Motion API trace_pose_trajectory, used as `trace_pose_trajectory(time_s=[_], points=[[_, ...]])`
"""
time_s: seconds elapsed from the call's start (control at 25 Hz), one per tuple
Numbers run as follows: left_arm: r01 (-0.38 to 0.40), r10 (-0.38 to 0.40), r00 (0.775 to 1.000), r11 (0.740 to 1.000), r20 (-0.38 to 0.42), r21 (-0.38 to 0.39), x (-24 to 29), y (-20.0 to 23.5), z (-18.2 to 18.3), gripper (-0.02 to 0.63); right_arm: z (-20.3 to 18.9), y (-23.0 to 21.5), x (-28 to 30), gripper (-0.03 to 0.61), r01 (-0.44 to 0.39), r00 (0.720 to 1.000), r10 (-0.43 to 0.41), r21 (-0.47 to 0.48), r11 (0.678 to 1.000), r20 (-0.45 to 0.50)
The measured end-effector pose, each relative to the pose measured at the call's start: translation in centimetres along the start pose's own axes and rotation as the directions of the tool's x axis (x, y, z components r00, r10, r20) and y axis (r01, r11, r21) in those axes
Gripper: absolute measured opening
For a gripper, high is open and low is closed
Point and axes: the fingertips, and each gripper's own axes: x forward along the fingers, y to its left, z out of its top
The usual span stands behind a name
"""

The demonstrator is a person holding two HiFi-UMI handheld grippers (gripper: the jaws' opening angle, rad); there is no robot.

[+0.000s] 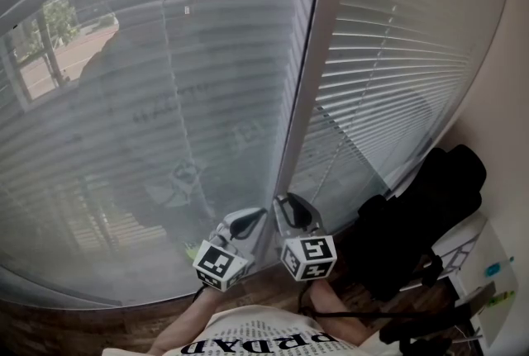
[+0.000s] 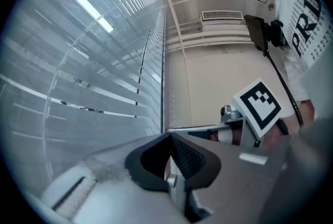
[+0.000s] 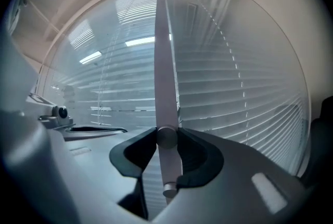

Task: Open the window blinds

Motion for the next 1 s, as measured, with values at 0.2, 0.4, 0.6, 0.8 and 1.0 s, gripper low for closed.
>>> trace_pose_trajectory(time_s=[0.2,0.4,0.6,0.8,1.0], points=[[-0.014,0.014,1.0,1.0,0.001,-0.009,0.1,0.2,0.5,-0.008,0.0,-0.2,0.1,0.133,-0.013,1.0,0.013,0.126,0.992,0.005],[-0.015,0.015,1.0,1.0,0.006,-0.009,0.1,0.1,0.5,-0.008,-0.1,-0.2,0.0,0.133,-0.023,1.0,0.022,0.209,0.978,0.011],[-0.014,0.014,1.0,1.0,0.001,-0.017,0.2,0.0,0.1,-0.008,0.0,-0.2,0.0,0.135,-0.027,1.0,0.024,0.171,0.985,0.016],[-0.026,0.026,1.0,0.999,0.011,-0.018,-0.1,0.2,0.6,-0.008,0.9,0.2,-0.8,0.14,-0.057,0.998,0.059,-0.047,0.997,0.032],[-0.044,0.045,0.999,0.999,0.018,-0.015,-0.2,0.4,1.0,-0.008,2.0,1.5,-1.0,0.147,-0.064,0.997,0.072,-0.347,0.936,0.011]])
